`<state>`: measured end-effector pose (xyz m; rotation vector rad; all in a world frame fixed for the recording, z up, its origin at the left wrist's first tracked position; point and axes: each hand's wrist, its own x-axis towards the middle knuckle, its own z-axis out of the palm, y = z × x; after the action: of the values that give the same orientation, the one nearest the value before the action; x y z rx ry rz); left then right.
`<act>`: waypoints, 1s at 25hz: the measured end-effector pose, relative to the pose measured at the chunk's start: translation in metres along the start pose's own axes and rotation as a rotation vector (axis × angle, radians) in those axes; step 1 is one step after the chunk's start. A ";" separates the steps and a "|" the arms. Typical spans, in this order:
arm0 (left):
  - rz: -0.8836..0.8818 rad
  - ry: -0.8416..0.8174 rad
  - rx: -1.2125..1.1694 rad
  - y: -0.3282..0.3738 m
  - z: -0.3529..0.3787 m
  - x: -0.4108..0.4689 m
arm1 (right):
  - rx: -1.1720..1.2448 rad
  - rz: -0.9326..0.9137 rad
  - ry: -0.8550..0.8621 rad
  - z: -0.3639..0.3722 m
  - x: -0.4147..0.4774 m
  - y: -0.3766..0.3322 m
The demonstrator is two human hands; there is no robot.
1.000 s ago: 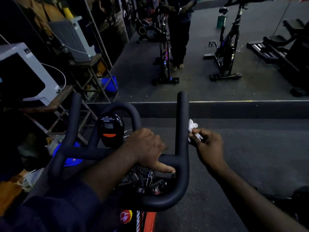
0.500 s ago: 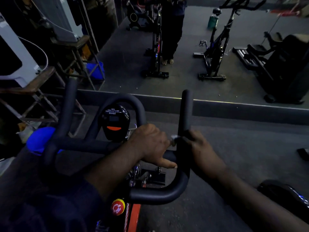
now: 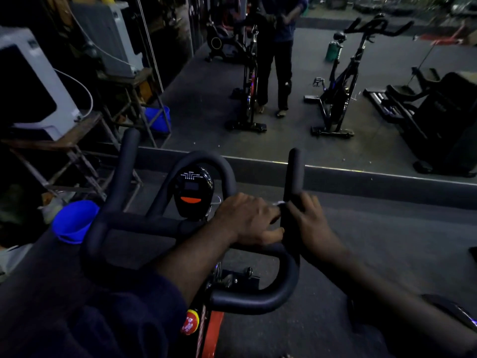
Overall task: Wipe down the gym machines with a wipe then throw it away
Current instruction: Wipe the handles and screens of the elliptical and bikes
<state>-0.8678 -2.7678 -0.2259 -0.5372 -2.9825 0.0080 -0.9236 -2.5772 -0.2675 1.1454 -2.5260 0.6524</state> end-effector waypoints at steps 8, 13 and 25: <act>-0.615 0.105 -0.710 0.038 0.021 0.032 | 0.435 0.126 0.301 -0.036 0.104 0.045; -0.729 0.172 -0.499 0.061 0.041 0.041 | 1.173 0.630 0.232 0.003 0.112 0.078; -0.848 0.416 -0.291 0.066 0.041 0.040 | 1.492 0.665 -0.282 0.038 -0.002 0.077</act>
<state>-0.8862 -2.6914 -0.2638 0.6513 -2.5599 -0.5333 -0.9835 -2.5509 -0.3228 0.5492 -2.3642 2.9760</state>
